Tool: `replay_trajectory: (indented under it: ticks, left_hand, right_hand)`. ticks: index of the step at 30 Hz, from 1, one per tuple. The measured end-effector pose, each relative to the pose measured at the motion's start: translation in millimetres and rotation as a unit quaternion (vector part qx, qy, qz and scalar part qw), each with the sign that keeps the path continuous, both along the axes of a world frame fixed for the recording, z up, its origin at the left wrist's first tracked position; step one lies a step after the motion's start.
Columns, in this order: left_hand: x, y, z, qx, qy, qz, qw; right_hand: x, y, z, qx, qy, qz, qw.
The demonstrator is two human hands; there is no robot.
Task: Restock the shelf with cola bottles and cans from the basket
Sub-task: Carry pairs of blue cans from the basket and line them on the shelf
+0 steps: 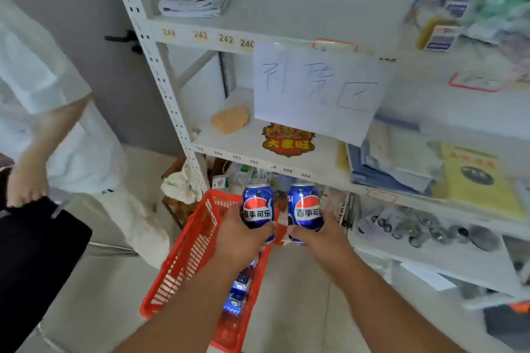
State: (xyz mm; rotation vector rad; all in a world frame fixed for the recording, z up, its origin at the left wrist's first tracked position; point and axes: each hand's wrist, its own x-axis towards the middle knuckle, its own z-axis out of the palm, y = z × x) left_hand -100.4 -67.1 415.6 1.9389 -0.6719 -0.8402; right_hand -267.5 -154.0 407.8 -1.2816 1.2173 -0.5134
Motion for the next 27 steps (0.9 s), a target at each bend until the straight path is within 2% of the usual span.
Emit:
replay_trajectory:
  ticks: [8,15,22,27]
  left_hand:
    - [-131,-35,36,-0.011,-0.029,-0.129,0.991]
    - [-244,-60,59,-0.027,-0.031,-0.253,0.967]
    - [-338,-70,74,-0.06,-0.038,-0.385,0.92]
    - [-391,-62,83,-0.075,-0.019,-0.48,0.874]
  right_hand:
    - [-148,4,26,-0.067,0.004,-0.128,0.99]
    - [-264,24,41,-0.096,0.023,-0.263,0.96]
    - [-354,69,59,-0.12,0.03,-0.397,0.91]
    - [-393,113,72,-0.13,0.045,-0.486,0.863]
